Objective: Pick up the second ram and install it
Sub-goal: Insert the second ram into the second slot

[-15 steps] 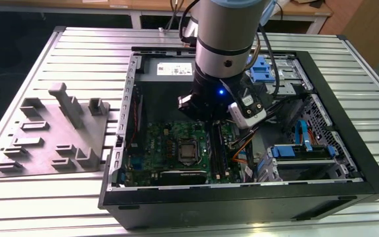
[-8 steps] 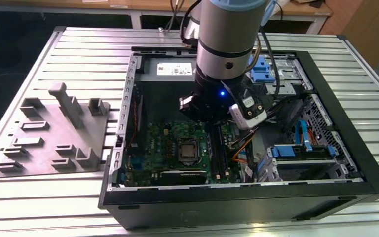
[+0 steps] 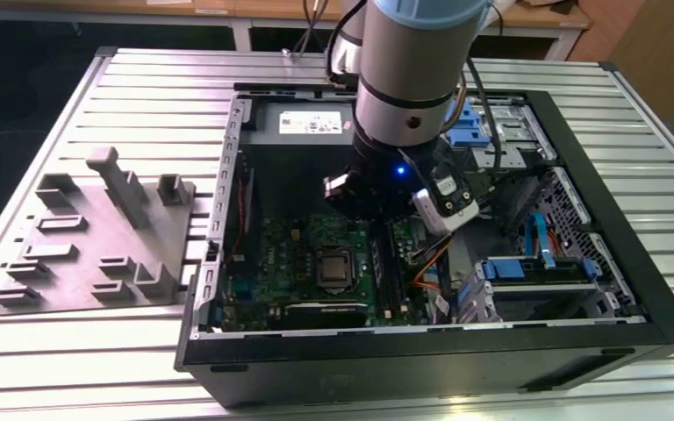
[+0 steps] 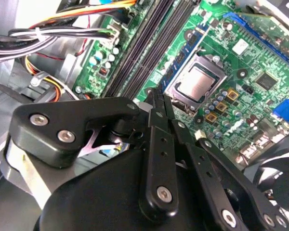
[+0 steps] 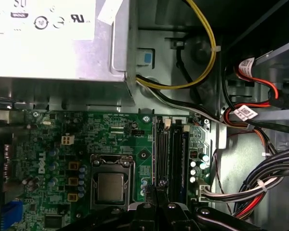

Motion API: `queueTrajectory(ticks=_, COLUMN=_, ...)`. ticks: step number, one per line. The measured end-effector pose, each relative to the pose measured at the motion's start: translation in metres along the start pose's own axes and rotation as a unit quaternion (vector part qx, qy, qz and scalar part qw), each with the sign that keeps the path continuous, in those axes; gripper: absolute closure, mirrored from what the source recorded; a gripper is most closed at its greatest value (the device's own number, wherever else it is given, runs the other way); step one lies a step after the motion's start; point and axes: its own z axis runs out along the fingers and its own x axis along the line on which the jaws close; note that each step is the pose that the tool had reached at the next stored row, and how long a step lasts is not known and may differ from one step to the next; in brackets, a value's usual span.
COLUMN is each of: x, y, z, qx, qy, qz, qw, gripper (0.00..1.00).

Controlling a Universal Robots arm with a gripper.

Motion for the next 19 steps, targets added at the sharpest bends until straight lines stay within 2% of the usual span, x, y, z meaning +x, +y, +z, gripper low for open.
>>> queueTrajectory(ticks=5, x=-0.0002, y=-0.0021, z=0.0042, qx=0.0, qy=-0.0001, qz=0.002, qw=1.0, gripper=0.88)
queueTrajectory(ticks=14, x=-0.0004, y=-0.0101, z=0.0071, qx=0.0001, qy=-0.0002, qz=0.006, qw=1.0, gripper=0.88)
queueTrajectory(ticks=19, x=-0.0042, y=-0.0126, z=0.0089, qx=0.0, qy=-0.0002, qz=0.007, qw=1.0, gripper=0.88)
